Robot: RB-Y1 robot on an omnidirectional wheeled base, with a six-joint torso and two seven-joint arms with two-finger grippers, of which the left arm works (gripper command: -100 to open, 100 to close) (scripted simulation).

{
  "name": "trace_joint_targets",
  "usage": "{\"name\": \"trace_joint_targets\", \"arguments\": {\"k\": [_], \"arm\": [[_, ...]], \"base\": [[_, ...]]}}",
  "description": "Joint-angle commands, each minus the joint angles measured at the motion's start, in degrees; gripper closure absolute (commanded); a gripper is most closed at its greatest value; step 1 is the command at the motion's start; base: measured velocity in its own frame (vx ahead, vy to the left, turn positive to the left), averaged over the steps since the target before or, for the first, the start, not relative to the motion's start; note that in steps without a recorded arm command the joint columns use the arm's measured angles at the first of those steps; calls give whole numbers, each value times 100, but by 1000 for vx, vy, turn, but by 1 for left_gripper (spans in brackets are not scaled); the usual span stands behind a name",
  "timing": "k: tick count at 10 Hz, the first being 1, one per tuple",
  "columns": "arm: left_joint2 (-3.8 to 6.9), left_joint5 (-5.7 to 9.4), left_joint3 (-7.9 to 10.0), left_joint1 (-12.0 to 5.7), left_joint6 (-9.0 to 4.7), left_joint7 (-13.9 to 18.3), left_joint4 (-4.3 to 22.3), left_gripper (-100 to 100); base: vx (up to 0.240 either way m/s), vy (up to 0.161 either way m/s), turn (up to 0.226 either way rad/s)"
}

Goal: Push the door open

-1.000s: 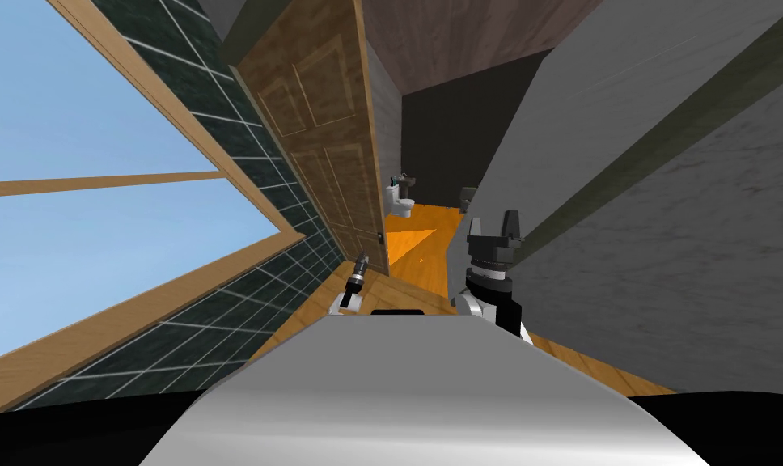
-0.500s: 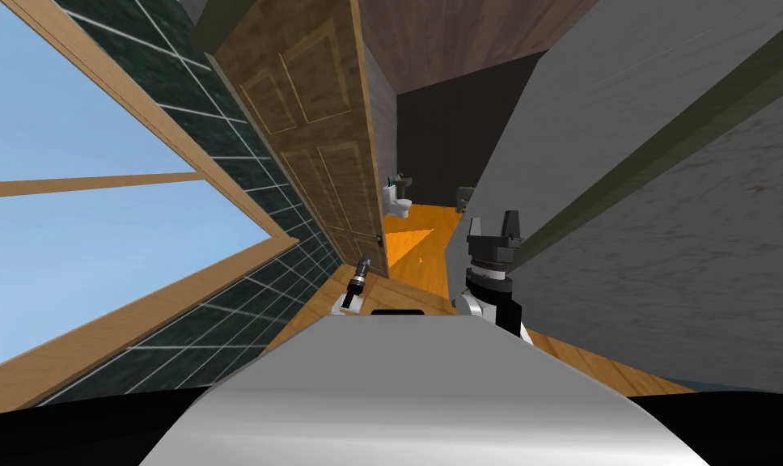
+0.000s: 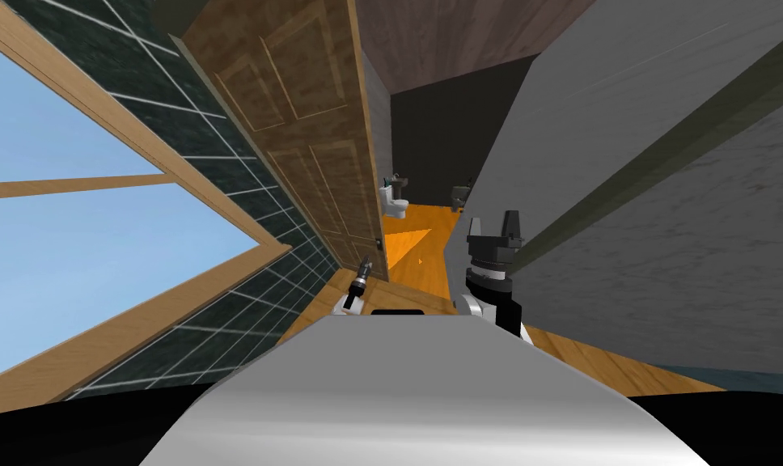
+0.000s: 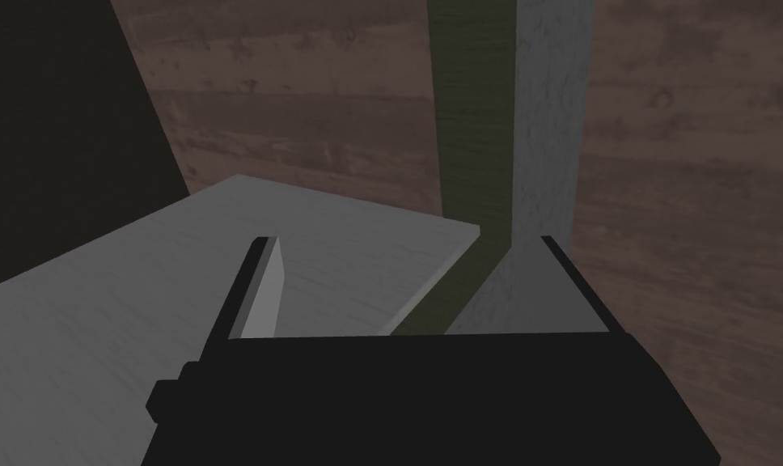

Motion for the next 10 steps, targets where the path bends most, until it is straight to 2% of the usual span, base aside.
{"name": "trace_joint_targets", "arguments": {"k": [1, 7, 10], "arm": [[4, -19, -22, -65, -21, 54, 177, -100], [2, -97, -103, -349, -186, 232, 985, -100], [-14, -83, -81, -383, -195, 213, 1042, -100]], "base": [[81, 90, -90], [84, 78, -88], [69, 38, -28]]}}
